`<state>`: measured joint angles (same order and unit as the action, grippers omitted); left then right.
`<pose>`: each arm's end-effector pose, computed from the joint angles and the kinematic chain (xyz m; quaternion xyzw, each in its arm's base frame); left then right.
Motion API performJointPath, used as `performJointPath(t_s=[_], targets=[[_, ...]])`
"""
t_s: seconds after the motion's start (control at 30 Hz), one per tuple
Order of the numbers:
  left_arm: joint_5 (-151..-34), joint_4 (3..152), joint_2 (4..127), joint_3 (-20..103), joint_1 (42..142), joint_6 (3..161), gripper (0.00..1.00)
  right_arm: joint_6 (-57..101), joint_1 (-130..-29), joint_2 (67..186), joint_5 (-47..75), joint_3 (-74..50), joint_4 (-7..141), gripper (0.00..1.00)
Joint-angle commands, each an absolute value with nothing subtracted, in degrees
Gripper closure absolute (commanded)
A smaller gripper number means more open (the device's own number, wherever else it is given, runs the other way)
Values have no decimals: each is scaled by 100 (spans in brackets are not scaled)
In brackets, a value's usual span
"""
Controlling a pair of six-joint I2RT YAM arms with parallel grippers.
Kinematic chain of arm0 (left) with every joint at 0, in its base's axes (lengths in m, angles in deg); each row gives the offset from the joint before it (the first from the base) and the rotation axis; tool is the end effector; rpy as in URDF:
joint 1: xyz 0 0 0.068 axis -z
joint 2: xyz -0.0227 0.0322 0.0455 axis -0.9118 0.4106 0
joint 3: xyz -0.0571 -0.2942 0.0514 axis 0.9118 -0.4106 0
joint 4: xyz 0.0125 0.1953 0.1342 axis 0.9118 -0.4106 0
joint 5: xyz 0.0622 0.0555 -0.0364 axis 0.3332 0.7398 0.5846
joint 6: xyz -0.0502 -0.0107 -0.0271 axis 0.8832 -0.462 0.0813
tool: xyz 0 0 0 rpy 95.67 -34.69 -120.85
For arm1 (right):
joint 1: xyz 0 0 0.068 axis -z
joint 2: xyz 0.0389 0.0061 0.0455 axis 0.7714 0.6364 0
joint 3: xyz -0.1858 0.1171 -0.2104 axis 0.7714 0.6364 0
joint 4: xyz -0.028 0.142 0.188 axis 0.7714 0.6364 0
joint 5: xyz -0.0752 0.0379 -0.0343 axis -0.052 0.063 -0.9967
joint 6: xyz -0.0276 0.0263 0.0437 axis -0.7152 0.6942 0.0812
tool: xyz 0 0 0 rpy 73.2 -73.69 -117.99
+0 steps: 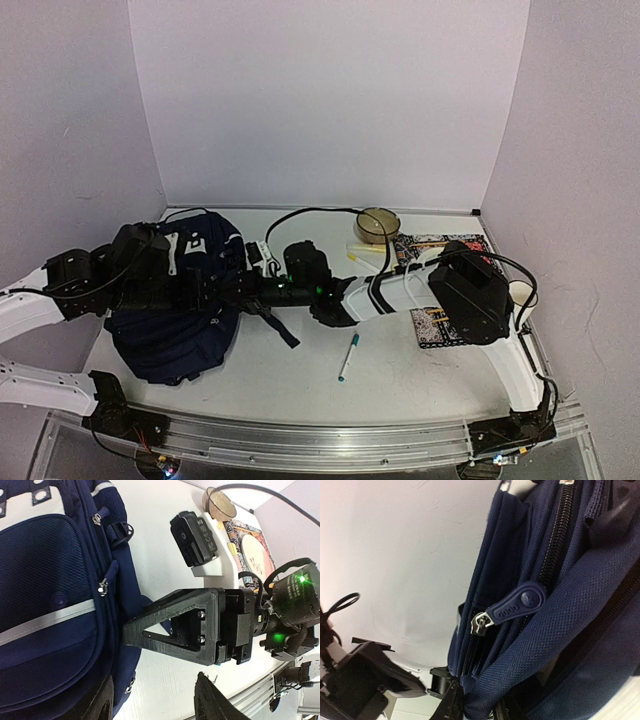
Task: Pack the student bag
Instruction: Pass from the right arm to the left
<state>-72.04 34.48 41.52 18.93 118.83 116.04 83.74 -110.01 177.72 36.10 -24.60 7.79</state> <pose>0.0919 -0.1076 0.3216 0.0187 0.9104 -0.2405 0.3362 0.2486 0.4632 0.2493 -0.1556 0.6065 0.7557 0.1922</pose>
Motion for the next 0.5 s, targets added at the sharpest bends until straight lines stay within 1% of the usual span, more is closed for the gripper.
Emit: performJointPath(t_s=[0.0,0.07,0.23,0.33,0.37,0.47], targets=[[-6640,3505,3938,1852,11888,11921,43,8055,-10940,17284,3452,-2383,465,73],[-6278,3348,3885,1849,11884,12144,43,8075,-10918,17317,3493,-2388,736,68],[-5651,2956,4047,1867,11883,12365,40,8194,-10921,17535,3606,-2619,980,62],[-5516,2921,4305,1800,11862,12397,36,8066,-10913,17580,3585,-2731,1200,63],[-5500,2920,4412,1766,11837,12406,35,8013,-10914,17598,3584,-2759,1282,65],[-5569,3016,4663,1691,11738,12430,34,7986,-10911,17613,3618,-2716,1352,86]])
